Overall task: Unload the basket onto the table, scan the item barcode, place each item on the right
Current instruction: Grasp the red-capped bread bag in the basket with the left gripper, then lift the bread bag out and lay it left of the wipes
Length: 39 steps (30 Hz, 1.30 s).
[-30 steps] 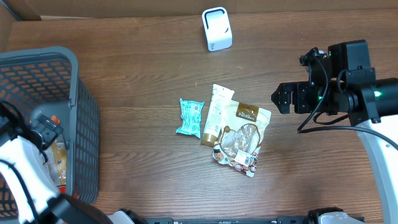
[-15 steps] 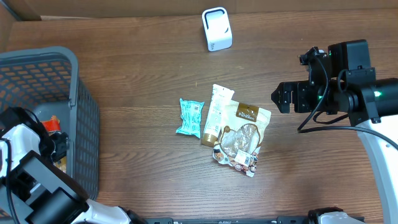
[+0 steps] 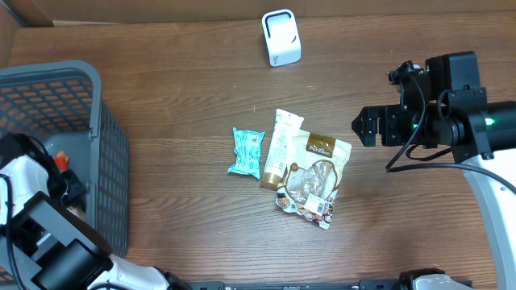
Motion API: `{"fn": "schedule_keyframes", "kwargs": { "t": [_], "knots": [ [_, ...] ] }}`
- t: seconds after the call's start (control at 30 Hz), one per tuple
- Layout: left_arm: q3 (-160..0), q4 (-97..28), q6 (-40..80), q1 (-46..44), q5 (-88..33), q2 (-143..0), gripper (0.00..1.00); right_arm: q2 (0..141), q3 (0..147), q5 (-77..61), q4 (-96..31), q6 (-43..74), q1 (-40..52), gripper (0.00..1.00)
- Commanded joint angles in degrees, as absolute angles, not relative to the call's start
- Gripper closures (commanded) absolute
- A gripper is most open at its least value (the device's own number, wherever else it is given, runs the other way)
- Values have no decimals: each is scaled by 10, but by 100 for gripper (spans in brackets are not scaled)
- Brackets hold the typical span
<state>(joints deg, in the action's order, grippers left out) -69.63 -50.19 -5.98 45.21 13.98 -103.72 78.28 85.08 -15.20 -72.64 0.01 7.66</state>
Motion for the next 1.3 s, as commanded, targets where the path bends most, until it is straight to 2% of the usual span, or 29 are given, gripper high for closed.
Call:
{"fn": "schedule_keyframes", "kwargs": {
  "t": [0.0,0.23,0.5,0.8,0.97,1.13,1.27],
  "knots": [
    [-750,-535,-56,441,86,-1068,96,783,858,-155,-723,-2,80,0],
    [-934,-654,-95,391,1,-1068,96,783,858,-155,-721,-2,80,0],
    [-1197,-773,-103,333,-12,-1067,96,783,858,-155,-721,-2,80,0],
    [-1508,-937,-57,287,-186,-1053,96,783,858,-155,-722,-2,80,0],
    [-1547,-964,-55,240,-261,-1028,96,783,858,-155,-721,-2,80,0],
    [-1533,-968,-46,146,-253,-1026,96,783,858,-155,-723,-2,80,0],
    [-1481,-968,0,57,-199,-1044,96,783,858,-155,-724,-2,80,0]
  ]
}}
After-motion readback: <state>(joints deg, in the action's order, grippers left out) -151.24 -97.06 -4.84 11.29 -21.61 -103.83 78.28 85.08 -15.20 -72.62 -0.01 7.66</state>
